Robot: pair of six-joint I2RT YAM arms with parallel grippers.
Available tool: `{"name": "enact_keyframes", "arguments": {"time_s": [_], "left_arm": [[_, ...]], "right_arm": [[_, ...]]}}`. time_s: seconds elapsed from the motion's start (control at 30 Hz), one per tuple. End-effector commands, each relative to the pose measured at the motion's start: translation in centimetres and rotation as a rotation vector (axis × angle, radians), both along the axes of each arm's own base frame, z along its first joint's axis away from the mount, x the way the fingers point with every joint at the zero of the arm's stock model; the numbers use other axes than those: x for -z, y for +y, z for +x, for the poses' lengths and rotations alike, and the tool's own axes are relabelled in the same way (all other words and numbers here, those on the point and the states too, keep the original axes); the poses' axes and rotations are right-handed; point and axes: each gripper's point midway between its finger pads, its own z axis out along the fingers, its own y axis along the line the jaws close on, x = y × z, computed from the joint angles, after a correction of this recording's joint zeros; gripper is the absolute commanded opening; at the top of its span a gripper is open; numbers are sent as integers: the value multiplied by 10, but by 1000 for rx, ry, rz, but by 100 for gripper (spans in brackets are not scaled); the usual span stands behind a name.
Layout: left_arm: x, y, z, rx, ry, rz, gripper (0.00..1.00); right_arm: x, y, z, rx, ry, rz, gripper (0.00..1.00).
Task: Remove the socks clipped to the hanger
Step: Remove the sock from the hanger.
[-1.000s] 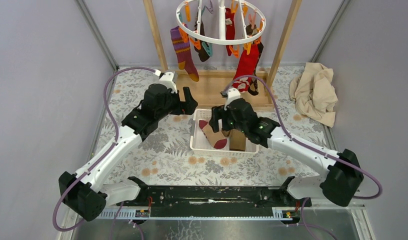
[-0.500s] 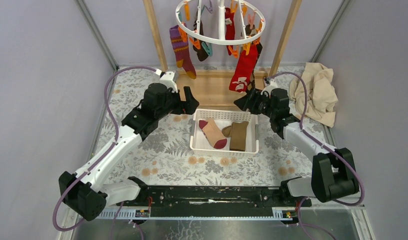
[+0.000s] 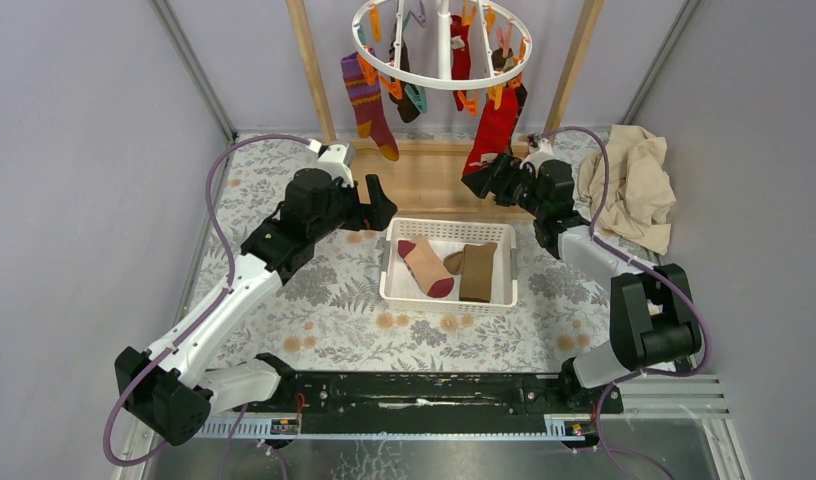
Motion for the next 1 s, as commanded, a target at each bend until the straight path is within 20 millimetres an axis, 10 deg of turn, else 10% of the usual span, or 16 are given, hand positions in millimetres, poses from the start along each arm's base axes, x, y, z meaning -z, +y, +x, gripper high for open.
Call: {"name": "enact_keyframes", "arguments": {"time_s": [0.0, 0.3, 0.63, 0.97], "left_arm": [[-14, -5, 1, 19, -56, -29, 99], [-13, -4, 2, 23, -62, -7, 99], [-7, -5, 6, 24, -53, 7, 99], [-11, -9, 4, 43, -51, -8, 99]], "right_arm": [[-29, -6, 29, 87, -100, 24, 89], [-15, -14, 41, 143, -100, 21, 94], [-43, 7, 48, 39, -195, 132, 90], [-75, 4, 13, 7, -271, 157, 37]]}}
